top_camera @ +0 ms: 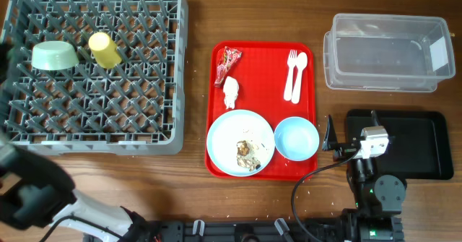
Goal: Sort waste into correct bins and load items into the dishwasher rack
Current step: 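Grasp the green bowl and place it in the rack's left side, then grasp the light-blue bowl on the tray with the left gripper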
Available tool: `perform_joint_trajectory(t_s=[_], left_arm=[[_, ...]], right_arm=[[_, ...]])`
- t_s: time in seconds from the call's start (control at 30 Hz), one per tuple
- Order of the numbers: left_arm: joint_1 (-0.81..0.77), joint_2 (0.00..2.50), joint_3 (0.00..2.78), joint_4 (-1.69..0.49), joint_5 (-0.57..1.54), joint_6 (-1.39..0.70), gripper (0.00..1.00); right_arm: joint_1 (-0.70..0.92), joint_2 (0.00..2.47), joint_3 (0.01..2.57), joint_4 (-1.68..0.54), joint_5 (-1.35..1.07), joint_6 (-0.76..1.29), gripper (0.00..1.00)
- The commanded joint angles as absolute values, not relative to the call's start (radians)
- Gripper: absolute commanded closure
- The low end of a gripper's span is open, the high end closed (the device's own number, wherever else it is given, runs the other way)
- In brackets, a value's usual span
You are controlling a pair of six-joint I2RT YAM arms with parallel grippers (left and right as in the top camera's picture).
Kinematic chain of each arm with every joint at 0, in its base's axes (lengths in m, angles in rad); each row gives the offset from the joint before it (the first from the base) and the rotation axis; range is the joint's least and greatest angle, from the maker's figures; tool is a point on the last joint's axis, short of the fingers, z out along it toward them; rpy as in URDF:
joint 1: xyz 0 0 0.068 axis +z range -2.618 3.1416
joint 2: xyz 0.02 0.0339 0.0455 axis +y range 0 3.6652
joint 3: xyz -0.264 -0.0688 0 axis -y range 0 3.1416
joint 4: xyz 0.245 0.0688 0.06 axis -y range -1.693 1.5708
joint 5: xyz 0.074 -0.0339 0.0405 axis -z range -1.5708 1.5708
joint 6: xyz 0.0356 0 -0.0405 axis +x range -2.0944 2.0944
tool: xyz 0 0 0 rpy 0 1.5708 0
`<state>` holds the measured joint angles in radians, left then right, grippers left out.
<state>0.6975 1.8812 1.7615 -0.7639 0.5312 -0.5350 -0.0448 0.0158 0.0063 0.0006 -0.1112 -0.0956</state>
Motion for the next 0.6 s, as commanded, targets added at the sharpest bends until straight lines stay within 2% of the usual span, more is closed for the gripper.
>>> perform_joint_trajectory(t_s=[0.0,0.07,0.13,0.37,0.57], left_arm=[[0.471,1.942,1.760,-0.713,-0.022,-0.476,0.96],[0.402,1.985,1.760,-0.678,-0.199,-0.478,0.96],[0.369,2.032,1.760,-0.640,-0.282,-0.478,0.96],[0.410,2.099,1.760,-0.707,-0.290,-0.490,0.96],[0.490,2.016,1.760,-0.880,-0.233,-0.727,0.96]], right_arm=[[-0.050,0.010,0.006,0.006,-0.104,-0.104,0.00],[-0.050,0.010,0.006,0.005,-0.104,-0.104,0.00],[-0.050,0.010,0.006,0.006,-0.104,-0.104,0.00],[-0.050,0.010,0.006,0.005,-0.104,-0.104,0.00],[-0.050,0.010,0.006,0.005,-0.104,-0.104,0.00]])
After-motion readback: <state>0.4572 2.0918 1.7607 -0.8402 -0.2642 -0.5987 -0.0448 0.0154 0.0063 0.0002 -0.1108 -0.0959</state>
